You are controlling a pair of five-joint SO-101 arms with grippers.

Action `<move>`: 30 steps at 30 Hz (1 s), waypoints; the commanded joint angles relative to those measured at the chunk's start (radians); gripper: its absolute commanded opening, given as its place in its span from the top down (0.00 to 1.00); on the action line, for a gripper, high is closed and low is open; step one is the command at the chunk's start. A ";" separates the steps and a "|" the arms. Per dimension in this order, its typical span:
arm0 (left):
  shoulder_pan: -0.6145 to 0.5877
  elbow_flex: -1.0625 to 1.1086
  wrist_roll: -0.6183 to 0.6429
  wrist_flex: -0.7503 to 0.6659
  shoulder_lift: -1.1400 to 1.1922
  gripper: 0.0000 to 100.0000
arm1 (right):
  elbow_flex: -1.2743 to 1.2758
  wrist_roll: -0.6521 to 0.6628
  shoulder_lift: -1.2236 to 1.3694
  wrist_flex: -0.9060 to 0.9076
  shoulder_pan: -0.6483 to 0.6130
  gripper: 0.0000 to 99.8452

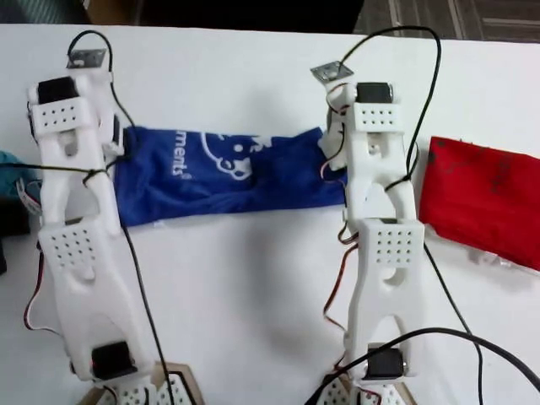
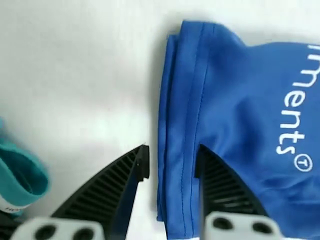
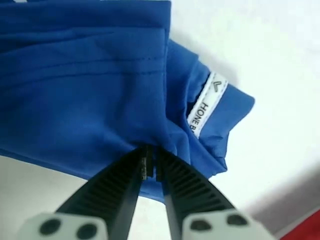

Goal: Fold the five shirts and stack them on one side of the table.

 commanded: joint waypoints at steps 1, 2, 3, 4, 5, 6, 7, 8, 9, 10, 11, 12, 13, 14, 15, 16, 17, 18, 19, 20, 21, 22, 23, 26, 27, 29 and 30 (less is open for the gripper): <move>0.008 0.061 0.006 -0.057 -0.008 0.82 | -0.005 0.002 -0.084 0.001 0.004 0.98; 0.009 0.088 0.006 -0.074 -0.008 0.82 | -0.005 0.002 -0.084 0.001 0.004 0.98; 0.011 0.113 0.006 -0.087 -0.008 0.82 | -0.005 0.002 -0.084 0.001 0.004 0.98; 0.011 0.133 0.006 -0.098 -0.008 0.82 | -0.005 0.002 -0.084 0.001 0.004 0.98; 0.011 0.148 0.006 -0.104 -0.008 0.82 | -0.005 0.002 -0.084 0.001 0.004 0.98; 0.009 0.154 0.006 -0.104 -0.008 0.82 | -0.005 0.002 -0.084 0.001 0.004 0.98; 0.008 0.156 0.006 -0.104 -0.008 0.82 | -0.005 0.002 -0.084 0.001 0.004 0.98; 0.006 0.156 0.006 -0.104 -0.008 0.82 | -0.005 0.002 -0.084 0.001 0.004 0.98; 0.006 0.154 0.003 -0.104 -0.008 0.82 | -0.005 0.002 -0.084 0.001 0.004 0.98; 0.005 0.154 0.002 -0.104 -0.008 0.82 | -0.005 0.002 -0.084 0.001 0.004 0.98; 0.005 0.157 -0.002 -0.104 -0.008 0.82 | -0.005 0.002 -0.084 0.001 0.004 0.98; 0.003 0.160 -0.002 -0.104 -0.008 0.82 | -0.005 0.002 -0.084 0.001 0.004 0.98; -0.002 0.163 -0.002 -0.104 -0.006 0.82 | -0.005 0.002 -0.084 0.001 0.004 0.98; -0.006 0.166 -0.002 -0.104 -0.002 0.82 | -0.005 0.002 -0.085 0.001 0.004 0.98; -0.006 0.163 -0.002 -0.104 0.008 0.82 | -0.005 0.002 -0.085 0.001 0.004 0.98; -0.006 0.157 -0.002 -0.104 0.020 0.82 | -0.005 0.002 -0.087 0.001 0.004 0.98; -0.006 0.150 -0.002 -0.101 0.037 0.82 | -0.005 0.002 -0.090 0.001 0.004 0.98; -0.006 0.143 -0.002 -0.098 0.054 0.82 | -0.005 0.002 -0.091 0.001 0.004 0.98; -0.003 0.134 0.002 -0.094 0.072 0.82 | -0.005 0.002 -0.091 0.001 0.004 0.98; -0.003 0.122 0.003 -0.084 0.092 0.82 | -0.005 0.002 -0.093 0.001 0.004 0.98; -0.002 0.102 0.005 -0.069 0.109 0.82 | -0.005 0.002 -0.093 0.001 0.004 0.98; 0.000 0.082 0.005 -0.049 0.126 0.82 | -0.005 0.002 -0.093 0.001 0.004 0.98; 0.002 0.059 0.005 -0.029 0.143 0.82 | -0.005 0.002 -0.093 0.001 0.004 0.98; 0.014 -0.025 -0.002 0.037 0.196 0.82 | -0.005 0.002 -0.093 0.001 0.004 0.98; 0.023 -0.054 -0.002 0.061 0.213 0.82 | -0.005 0.002 -0.093 0.001 0.004 0.98; 0.040 -0.104 -0.025 0.101 0.245 0.83 | -0.005 0.002 -0.093 0.001 0.004 0.98; 0.051 -0.122 -0.034 0.117 0.261 0.86 | -0.005 0.002 -0.093 0.001 0.004 0.98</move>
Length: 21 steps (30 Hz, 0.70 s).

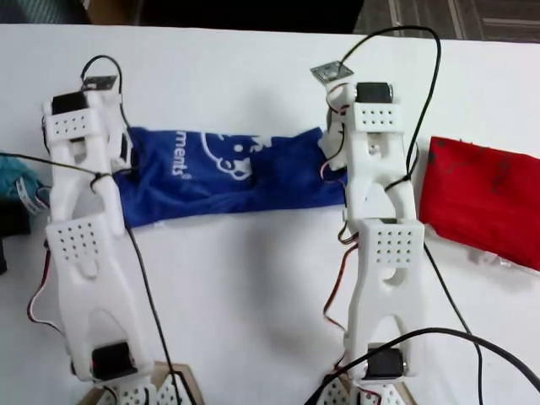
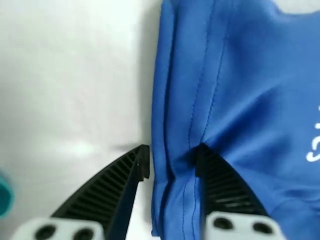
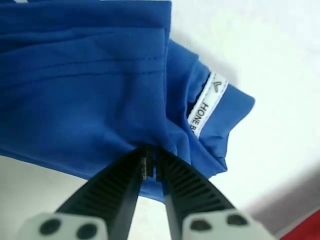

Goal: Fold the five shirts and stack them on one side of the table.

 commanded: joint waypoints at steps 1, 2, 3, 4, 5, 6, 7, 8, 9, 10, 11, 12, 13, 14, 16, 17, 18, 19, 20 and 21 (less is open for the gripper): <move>0.043 -0.058 -0.029 0.072 0.057 0.91 | -0.005 0.002 -0.093 0.001 0.002 0.98; 0.040 -0.064 -0.028 0.074 0.064 0.98 | -0.005 0.002 -0.093 0.001 0.002 0.98; 0.029 -0.068 -0.028 0.075 0.069 0.98 | -0.005 0.002 -0.094 0.002 0.002 0.98; 0.012 -0.070 -0.028 0.075 0.069 0.96 | -0.005 0.002 -0.094 0.002 0.002 0.98; -0.006 -0.071 -0.029 0.075 0.066 0.98 | -0.006 0.002 -0.094 0.002 0.002 0.98; -0.029 -0.073 -0.031 0.075 0.063 0.98 | -0.008 0.002 -0.094 0.002 0.002 0.98; -0.055 -0.074 -0.031 0.074 0.063 0.97 | -0.009 0.002 -0.094 0.004 0.002 0.98; -0.078 -0.076 -0.032 0.072 0.063 0.97 | -0.012 0.002 -0.096 0.004 0.002 0.98; -0.101 -0.088 -0.032 0.072 0.063 0.97 | -0.012 0.002 -0.102 0.004 0.002 0.98; -0.124 -0.107 -0.032 0.074 0.063 0.97 | -0.008 0.002 -0.114 0.004 0.002 0.98; -0.147 -0.124 -0.032 0.075 0.063 0.97 | -0.005 0.002 -0.130 0.004 0.001 0.98; -0.167 -0.140 -0.032 0.075 0.063 0.97 | -0.003 0.002 -0.148 0.005 0.001 0.98; -0.183 -0.160 -0.032 0.075 0.063 0.97 | -0.003 0.002 -0.166 0.005 -0.001 0.98; -0.198 -0.176 -0.034 0.077 0.063 0.97 | -0.003 0.002 -0.188 0.007 -0.005 0.98; -0.222 -0.197 -0.034 0.077 0.063 0.97 | 0.026 0.002 -0.239 0.007 -0.019 0.98; -0.233 -0.205 -0.034 0.078 0.063 0.97 | 0.054 0.002 -0.269 0.007 -0.031 0.98; -0.244 -0.205 -0.034 0.080 0.063 0.97 | 0.092 0.002 -0.305 0.007 -0.044 0.98; -0.252 -0.205 -0.034 0.081 0.061 0.97 | 0.138 0.002 -0.341 0.007 -0.059 0.98; -0.258 -0.205 -0.034 0.081 0.061 0.97 | 0.186 0.002 -0.383 0.007 -0.074 0.98; -0.259 -0.205 -0.034 0.081 0.061 0.97 | 0.233 0.002 -0.424 0.005 -0.085 0.98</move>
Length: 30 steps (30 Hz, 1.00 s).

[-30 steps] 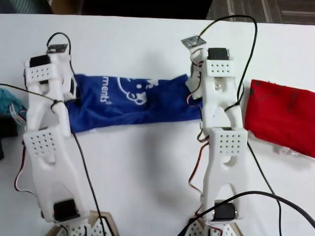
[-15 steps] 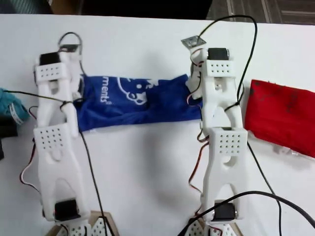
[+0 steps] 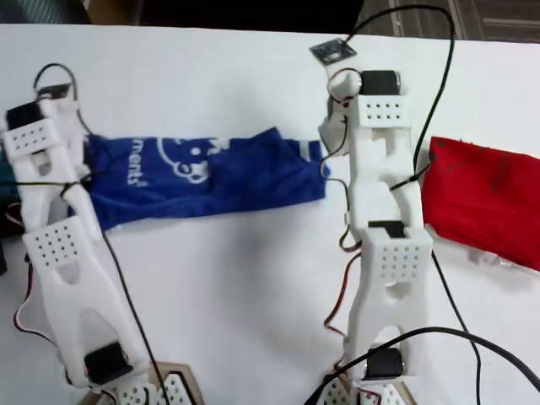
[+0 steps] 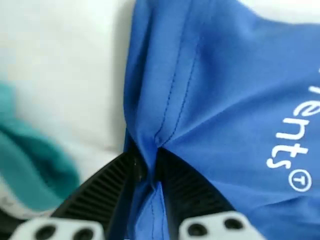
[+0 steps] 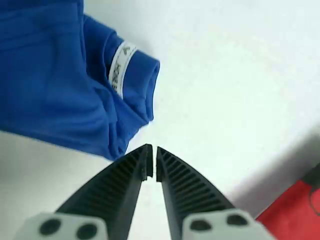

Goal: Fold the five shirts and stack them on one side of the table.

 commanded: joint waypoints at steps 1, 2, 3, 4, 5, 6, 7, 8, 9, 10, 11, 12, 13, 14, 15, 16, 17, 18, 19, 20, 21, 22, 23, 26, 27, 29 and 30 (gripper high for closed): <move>-0.054 -0.021 -0.011 0.021 -0.006 0.97 | 0.135 0.002 -0.216 0.002 -0.051 0.98; -0.048 -0.018 -0.011 0.021 -0.006 0.97 | 0.176 0.002 -0.260 0.001 -0.058 0.98; -0.040 -0.013 -0.011 0.021 -0.014 0.97 | 0.213 0.002 -0.302 -0.005 -0.059 0.98; -0.026 -0.010 -0.011 0.021 -0.026 0.97 | 0.253 0.002 -0.341 -0.018 -0.058 0.98; -0.011 0.004 -0.009 0.021 -0.043 0.97 | 0.295 0.002 -0.381 -0.033 -0.053 0.98; 0.014 0.019 -0.009 0.021 -0.068 0.97 | 0.342 0.002 -0.415 -0.054 -0.045 0.98; 0.040 0.038 -0.006 0.021 -0.095 0.97 | 0.399 0.002 -0.444 -0.077 -0.036 0.98; 0.068 0.065 -0.005 0.021 -0.133 0.97 | 0.465 0.002 -0.472 -0.114 -0.027 0.98; 0.095 0.096 -0.005 0.021 -0.172 0.97 | 0.534 0.002 -0.493 -0.153 -0.022 0.98; 0.123 0.128 -0.003 0.021 -0.216 0.97 | 0.614 0.002 -0.516 -0.199 -0.013 0.98; 0.149 0.165 -0.003 0.021 -0.262 0.97 | 0.690 0.002 -0.535 -0.246 -0.005 0.98; 0.172 0.205 -0.003 0.021 -0.308 0.97 | 0.770 0.002 -0.558 -0.297 0.001 0.98; 0.192 0.248 -0.003 0.021 -0.356 0.97 | 0.844 0.002 -0.579 -0.344 0.002 0.98; 0.210 0.291 -0.003 0.021 -0.399 0.97 | 0.921 0.002 -0.604 -0.398 0.008 0.98; 0.226 0.331 -0.003 0.020 -0.440 0.97 | 0.993 0.002 -0.631 -0.447 0.012 0.98; 0.236 0.364 -0.003 0.018 -0.473 0.97 | 1.063 0.002 -0.662 -0.499 0.016 0.98; 0.247 0.394 -0.003 0.017 -0.503 0.97 | 1.132 0.002 -0.696 -0.550 0.018 0.98; 0.256 0.418 -0.003 0.015 -0.532 0.97 | 1.203 0.002 -0.731 -0.602 0.018 0.98; 0.267 0.437 -0.003 0.015 -0.555 0.97 | 1.269 0.002 -0.766 -0.648 0.018 0.98; 0.276 0.449 -0.003 0.015 -0.577 0.97 | 1.341 0.002 -0.803 -0.702 0.016 0.98; 0.288 0.456 -0.003 0.015 -0.595 0.97 | 1.412 0.002 -0.839 -0.757 0.013 0.98; 0.301 0.458 -0.003 0.015 -0.609 0.97 | 1.479 0.000 -0.871 -0.812 0.013 0.98; 0.313 0.458 -0.003 0.015 -0.620 0.97 | 1.544 -0.005 -0.905 -0.865 0.013 0.98; 0.362 0.453 -0.003 0.015 -0.646 0.97 | 1.715 -0.008 -0.998 -0.957 0.019 0.98; 0.385 0.453 -0.003 0.015 -0.652 0.97 | 1.761 -0.008 -1.032 -0.957 0.019 0.98; 0.431 0.453 -0.003 0.015 -0.666 0.97 | 1.850 -0.008 -1.099 -0.957 0.022 0.98; 0.457 0.453 -0.002 0.015 -0.674 0.97 | 1.895 -0.008 -1.138 -0.958 0.038 0.98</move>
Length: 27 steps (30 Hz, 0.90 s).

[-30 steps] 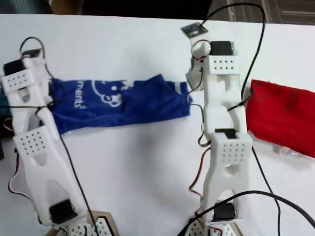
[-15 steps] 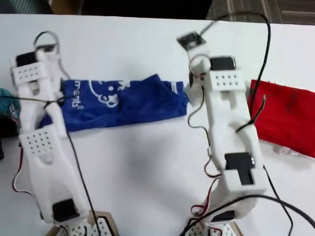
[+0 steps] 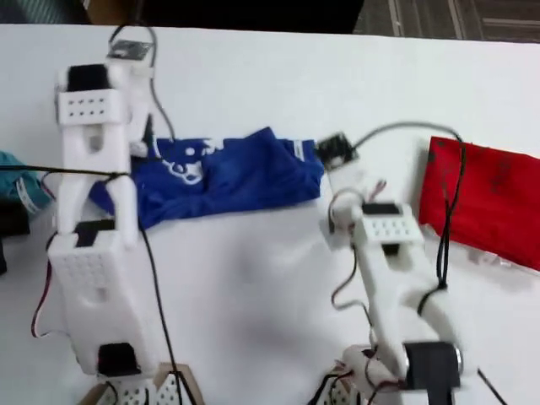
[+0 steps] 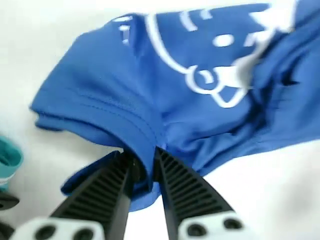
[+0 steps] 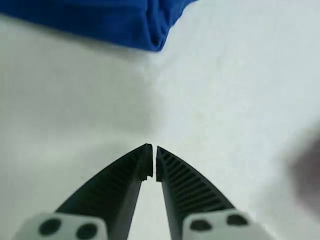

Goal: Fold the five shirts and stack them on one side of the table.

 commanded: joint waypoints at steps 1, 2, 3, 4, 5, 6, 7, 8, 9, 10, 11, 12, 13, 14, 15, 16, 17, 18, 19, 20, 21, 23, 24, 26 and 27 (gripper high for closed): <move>0.095 -0.005 0.008 0.014 -0.098 0.97 | 0.137 -0.008 -0.163 -0.027 0.050 0.98; 0.121 -0.005 0.023 0.012 -0.109 0.97 | 0.170 -0.008 -0.202 -0.027 0.077 0.98; 0.149 -0.007 0.034 0.011 -0.121 0.97 | 0.201 -0.008 -0.242 -0.027 0.108 0.98; 0.176 -0.007 0.038 0.006 -0.132 0.97 | 0.232 -0.005 -0.275 -0.027 0.139 0.98; 0.203 -0.007 0.043 -0.005 -0.143 0.97 | 0.262 0.000 -0.311 -0.027 0.168 0.98; 0.229 -0.007 0.044 -0.014 -0.152 0.97 | 0.290 0.000 -0.341 -0.027 0.193 0.98; 0.253 -0.007 0.044 -0.029 -0.160 0.97 | 0.319 0.002 -0.369 -0.027 0.216 0.98; 0.278 -0.007 0.044 -0.043 -0.166 0.97 | 0.345 0.002 -0.394 -0.027 0.232 0.98; 0.301 -0.007 0.044 -0.057 -0.170 0.97 | 0.370 0.002 -0.418 -0.028 0.246 0.98; 0.325 -0.007 0.044 -0.069 -0.172 0.97 | 0.391 0.002 -0.438 -0.035 0.255 0.98; 0.347 -0.007 0.044 -0.084 -0.172 0.97 | 0.411 0.002 -0.458 -0.048 0.262 0.98; 0.368 -0.007 0.044 -0.100 -0.172 0.97 | 0.427 0.002 -0.476 -0.058 0.262 0.98; 0.388 -0.007 0.044 -0.114 -0.169 0.97 | 0.436 0.002 -0.493 -0.062 0.257 0.98; 0.408 -0.007 0.044 -0.129 -0.167 0.97 | 0.443 0.002 -0.507 -0.062 0.255 0.98; 0.425 -0.007 0.044 -0.141 -0.166 0.97 | 0.451 0.002 -0.519 -0.062 0.255 0.98; 0.440 -0.007 0.044 -0.155 -0.166 0.97 | 0.457 0.002 -0.527 -0.062 0.255 0.98; 0.456 -0.007 0.046 -0.170 -0.166 0.97 | 0.462 0.002 -0.535 -0.062 0.255 0.98; 0.470 -0.007 0.046 -0.186 -0.166 0.97 | 0.465 0.002 -0.542 -0.062 0.255 0.98; 0.482 -0.007 0.046 -0.199 -0.166 0.97 | 0.466 0.002 -0.544 -0.062 0.255 0.98; 0.493 -0.005 0.046 -0.213 -0.166 0.97 | 0.466 0.002 -0.544 -0.062 0.255 0.98; 0.500 -0.005 0.046 -0.224 -0.166 0.97 | 0.466 0.002 -0.544 -0.062 0.255 0.98; 0.508 -0.004 0.046 -0.244 -0.164 0.97 | 0.466 0.002 -0.544 -0.064 0.255 0.98; 0.508 -0.002 0.048 -0.258 -0.163 0.97 | 0.466 0.002 -0.544 -0.065 0.255 0.98; 0.508 0.001 0.061 -0.282 -0.163 0.97 | 0.466 0.002 -0.541 -0.073 0.255 0.98; 0.508 -0.002 0.069 -0.292 -0.163 0.97 | 0.466 0.002 -0.541 -0.073 0.255 0.98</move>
